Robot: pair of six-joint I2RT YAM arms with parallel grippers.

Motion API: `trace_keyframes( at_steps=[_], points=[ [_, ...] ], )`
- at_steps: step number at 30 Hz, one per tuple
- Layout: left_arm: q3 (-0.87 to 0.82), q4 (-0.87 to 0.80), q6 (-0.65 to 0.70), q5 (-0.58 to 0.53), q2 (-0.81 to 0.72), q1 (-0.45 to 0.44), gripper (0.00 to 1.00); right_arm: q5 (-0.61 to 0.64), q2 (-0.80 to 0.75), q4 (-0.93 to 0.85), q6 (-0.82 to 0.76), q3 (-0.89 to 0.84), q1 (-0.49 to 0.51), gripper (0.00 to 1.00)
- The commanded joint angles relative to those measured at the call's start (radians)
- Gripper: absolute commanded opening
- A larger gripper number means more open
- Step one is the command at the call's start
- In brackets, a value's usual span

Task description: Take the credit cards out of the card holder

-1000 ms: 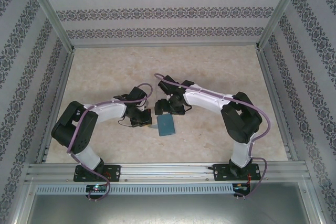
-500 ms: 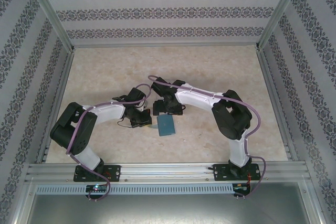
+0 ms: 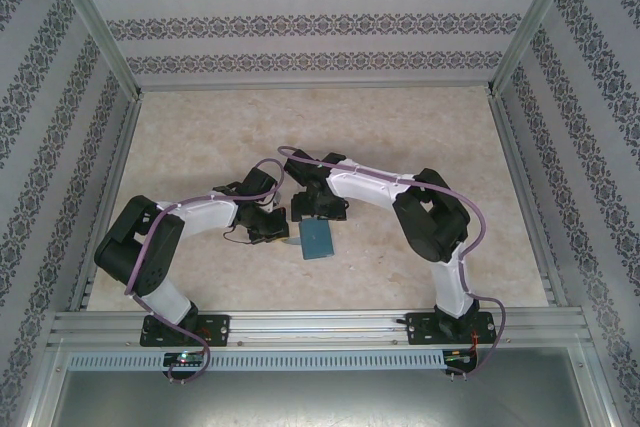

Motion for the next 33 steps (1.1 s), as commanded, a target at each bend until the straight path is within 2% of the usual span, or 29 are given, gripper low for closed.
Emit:
trace_keyframes(
  at_steps=[1,11,20,33],
  points=[
    [-0.015,0.038,0.001,0.003,-0.002,0.000,0.01,0.026,0.022,-0.028,0.000,0.017,0.021,0.86],
    [-0.010,0.027,-0.001,-0.003,-0.003,0.000,0.01,-0.032,0.038,0.011,-0.006,0.015,0.022,0.87],
    [-0.008,0.015,0.004,-0.007,-0.003,0.000,0.01,-0.014,0.049,-0.006,-0.011,0.014,0.023,0.87],
    [0.002,-0.015,0.010,-0.030,-0.012,-0.001,0.00,0.053,-0.030,-0.039,-0.014,-0.009,0.025,0.84]
  ],
)
